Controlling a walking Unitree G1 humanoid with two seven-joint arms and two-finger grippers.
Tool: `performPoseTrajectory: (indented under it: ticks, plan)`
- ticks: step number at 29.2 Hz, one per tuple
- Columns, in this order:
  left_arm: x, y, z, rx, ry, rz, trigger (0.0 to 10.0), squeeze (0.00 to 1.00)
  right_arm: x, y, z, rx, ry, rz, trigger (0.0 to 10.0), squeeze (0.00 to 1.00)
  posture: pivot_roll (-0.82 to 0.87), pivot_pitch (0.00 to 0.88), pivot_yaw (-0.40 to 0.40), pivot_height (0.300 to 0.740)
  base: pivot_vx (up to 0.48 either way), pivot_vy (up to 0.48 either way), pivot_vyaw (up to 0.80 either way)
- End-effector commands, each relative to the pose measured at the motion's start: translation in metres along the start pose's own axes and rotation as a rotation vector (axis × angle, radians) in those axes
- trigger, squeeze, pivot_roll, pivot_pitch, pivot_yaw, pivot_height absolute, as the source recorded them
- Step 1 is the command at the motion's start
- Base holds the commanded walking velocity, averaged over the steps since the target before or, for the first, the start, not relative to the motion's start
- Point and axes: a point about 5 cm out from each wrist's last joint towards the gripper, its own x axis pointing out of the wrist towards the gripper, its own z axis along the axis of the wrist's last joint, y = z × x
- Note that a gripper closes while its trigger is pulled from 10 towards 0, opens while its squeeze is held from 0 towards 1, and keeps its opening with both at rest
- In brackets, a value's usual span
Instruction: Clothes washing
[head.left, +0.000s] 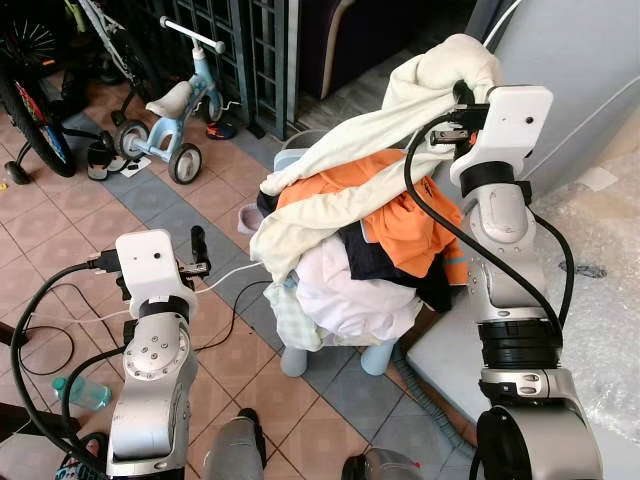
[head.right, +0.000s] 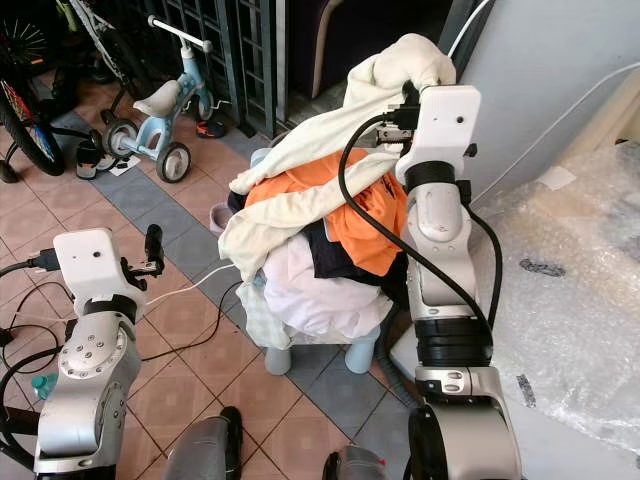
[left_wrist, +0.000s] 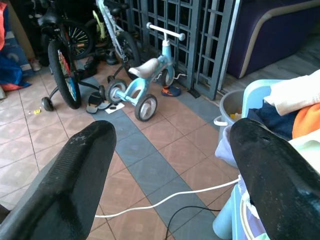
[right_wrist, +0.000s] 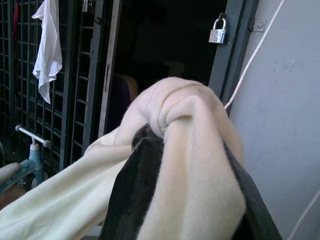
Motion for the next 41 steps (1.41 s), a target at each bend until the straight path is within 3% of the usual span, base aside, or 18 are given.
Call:
performPoseTrajectory:
  ticks: [1, 10, 19, 29, 41]
  plan:
    - [0.000, -0.003, -0.002, 0.009, 0.002, -0.014, 10.0, 0.00, -0.004, 0.005, -0.001, 0.018, 0.026, 0.023, 10.0, 0.00, 0.07, 0.121, -0.060, 0.740, 0.000, 0.000, 0.00]
    - [0.002, -0.002, -0.003, 0.017, 0.002, -0.003, 10.0, 0.00, -0.014, 0.017, -0.010, 0.027, 0.080, 0.047, 10.0, 0.00, 0.08, 0.116, -0.061, 0.695, 0.000, 0.000, -0.42]
    - [0.002, -0.002, -0.004, 0.017, 0.004, 0.003, 10.0, 0.00, -0.014, 0.020, -0.012, 0.022, 0.089, 0.068, 10.0, 0.00, 0.08, 0.113, -0.066, 0.695, 0.000, 0.000, -0.51]
    - [0.003, -0.004, -0.005, 0.014, -0.003, -0.020, 10.0, 0.00, -0.033, 0.017, -0.025, -0.018, 0.128, 0.079, 10.0, 0.00, 0.07, 0.107, -0.058, 0.695, 0.000, 0.000, -0.10]
    - [0.001, -0.006, -0.003, -0.017, -0.015, -0.081, 10.0, 0.00, -0.030, 0.017, -0.024, -0.015, 0.126, 0.069, 10.0, 0.00, 0.07, 0.100, -0.058, 0.695, 0.000, -0.180, -0.63]
